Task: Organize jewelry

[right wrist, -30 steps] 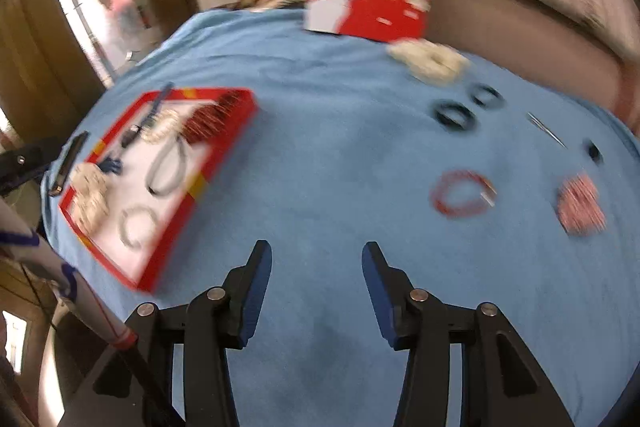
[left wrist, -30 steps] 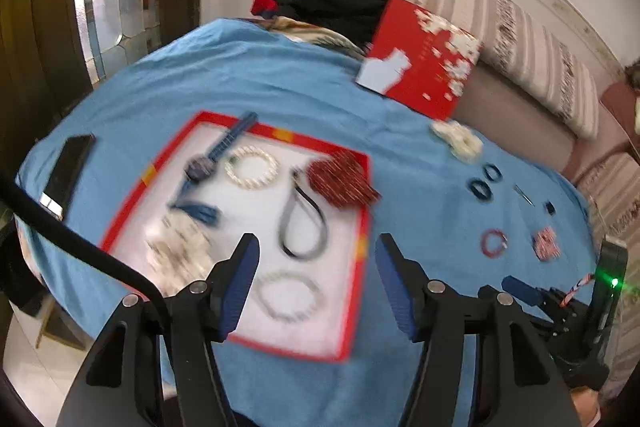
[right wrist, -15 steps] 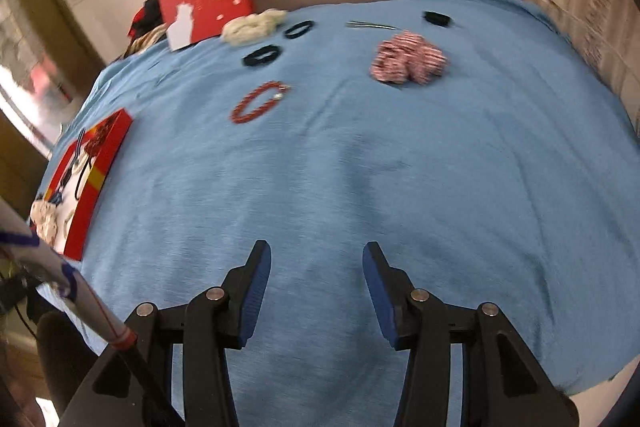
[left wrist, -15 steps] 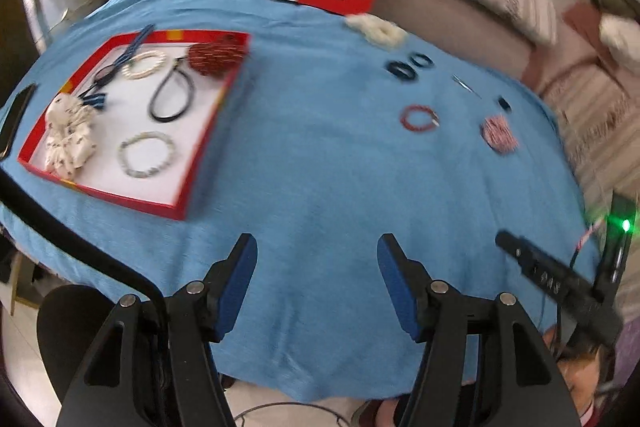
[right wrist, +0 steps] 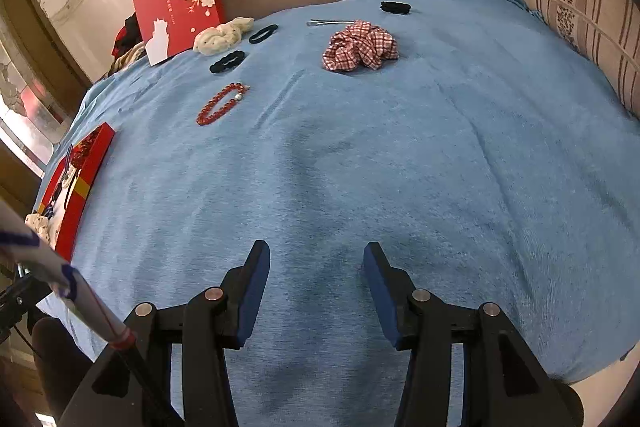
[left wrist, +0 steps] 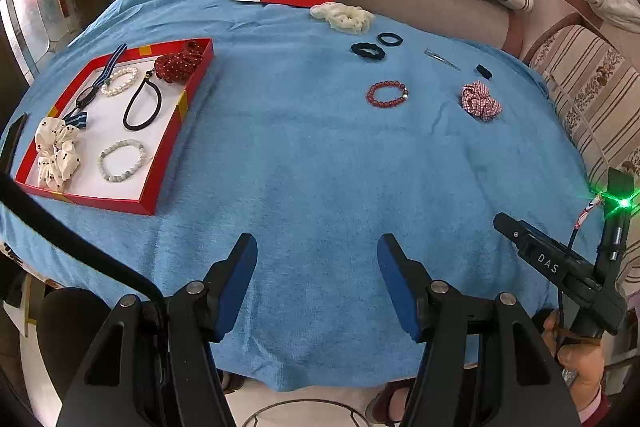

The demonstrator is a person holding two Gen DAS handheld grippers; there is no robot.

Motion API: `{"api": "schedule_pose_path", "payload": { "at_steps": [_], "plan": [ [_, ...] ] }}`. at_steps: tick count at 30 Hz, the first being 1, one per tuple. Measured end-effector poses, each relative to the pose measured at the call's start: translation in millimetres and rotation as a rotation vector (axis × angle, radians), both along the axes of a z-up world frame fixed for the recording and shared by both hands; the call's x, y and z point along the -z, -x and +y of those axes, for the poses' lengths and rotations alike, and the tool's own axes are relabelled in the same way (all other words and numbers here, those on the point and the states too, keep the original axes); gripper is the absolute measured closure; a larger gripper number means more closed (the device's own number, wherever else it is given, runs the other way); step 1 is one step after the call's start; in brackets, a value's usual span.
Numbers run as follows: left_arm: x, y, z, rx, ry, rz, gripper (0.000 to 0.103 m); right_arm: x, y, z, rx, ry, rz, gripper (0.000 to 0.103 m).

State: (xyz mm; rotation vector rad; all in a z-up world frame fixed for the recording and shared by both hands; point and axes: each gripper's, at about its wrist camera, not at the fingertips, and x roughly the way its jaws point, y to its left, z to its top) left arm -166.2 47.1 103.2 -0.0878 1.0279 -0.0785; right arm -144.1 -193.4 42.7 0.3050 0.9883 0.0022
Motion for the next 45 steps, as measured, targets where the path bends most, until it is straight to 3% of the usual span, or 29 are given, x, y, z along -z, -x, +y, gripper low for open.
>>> {"api": "schedule_pose_path", "payload": {
  "at_steps": [25,45],
  "plan": [
    [14,-27,-11,0.027,-0.083,0.019,0.042,9,-12,-22,0.052,-0.063,0.023,0.049],
    [39,-92,-30,0.079,-0.173,0.049,0.042,-6,-72,-42,0.047,0.021,0.008,0.046]
  ]
}}
